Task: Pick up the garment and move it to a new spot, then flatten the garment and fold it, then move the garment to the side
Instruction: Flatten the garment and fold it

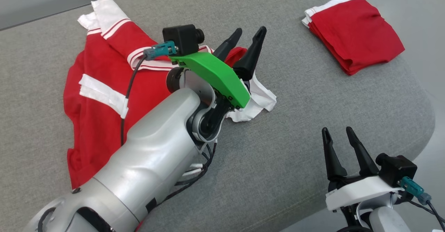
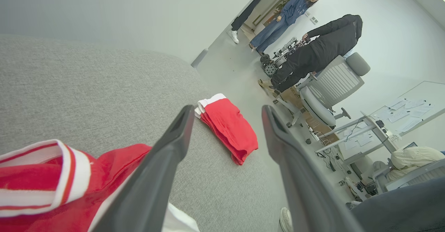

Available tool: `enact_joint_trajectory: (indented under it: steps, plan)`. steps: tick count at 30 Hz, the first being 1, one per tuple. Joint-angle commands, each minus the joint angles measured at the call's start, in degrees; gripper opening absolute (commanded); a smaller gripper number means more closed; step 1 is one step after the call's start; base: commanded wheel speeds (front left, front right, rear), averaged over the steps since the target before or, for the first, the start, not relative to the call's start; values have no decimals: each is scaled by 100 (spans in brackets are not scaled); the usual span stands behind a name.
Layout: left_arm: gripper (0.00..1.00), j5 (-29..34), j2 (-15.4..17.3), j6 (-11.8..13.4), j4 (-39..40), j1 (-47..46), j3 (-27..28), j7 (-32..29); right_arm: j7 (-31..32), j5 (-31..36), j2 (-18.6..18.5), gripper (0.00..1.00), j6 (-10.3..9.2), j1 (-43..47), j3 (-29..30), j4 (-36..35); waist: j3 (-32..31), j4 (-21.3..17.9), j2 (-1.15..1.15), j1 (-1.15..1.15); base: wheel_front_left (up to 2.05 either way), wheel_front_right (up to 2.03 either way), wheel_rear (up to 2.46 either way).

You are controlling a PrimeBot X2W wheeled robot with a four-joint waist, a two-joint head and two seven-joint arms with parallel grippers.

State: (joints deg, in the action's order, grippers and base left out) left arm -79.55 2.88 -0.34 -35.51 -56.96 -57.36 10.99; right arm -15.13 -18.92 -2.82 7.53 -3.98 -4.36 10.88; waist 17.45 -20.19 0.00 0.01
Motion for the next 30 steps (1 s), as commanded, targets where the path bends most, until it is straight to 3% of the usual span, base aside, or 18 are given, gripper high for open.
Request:
enact_joint_trajectory:
  steps: [1,5,7,12,17,22,30]
  plan:
    - [100,155,12,-63,60,215,-123,184,0,131,-16,100,-9,141,92,-56,-363,354,0,-1,0,0,0]
    - [100,582,188,10,171,486,-159,372,0,283,-15,100,-9,272,253,-193,-576,605,0,-1,0,0,0]
    - [100,1010,404,188,337,776,-118,420,0,390,-17,100,-9,383,374,-308,-716,800,0,-1,0,0,0]
    - [100,2287,879,710,1313,1993,740,416,0,635,-14,100,-9,617,572,-560,-985,1325,0,-1,0,0,0]
    - [100,3379,1247,1001,2210,3420,1540,418,0,887,-16,100,-9,770,689,-661,-1209,1731,0,-1,0,0,0]
    - [100,4092,1384,957,2585,4624,2230,419,0,1038,-17,100,-9,908,830,-643,-1383,2024,0,-1,0,0,0]
    - [100,4971,1224,495,2504,5880,3278,420,0,1149,-16,100,-9,1157,957,-460,-1718,2336,0,-1,0,0,0]
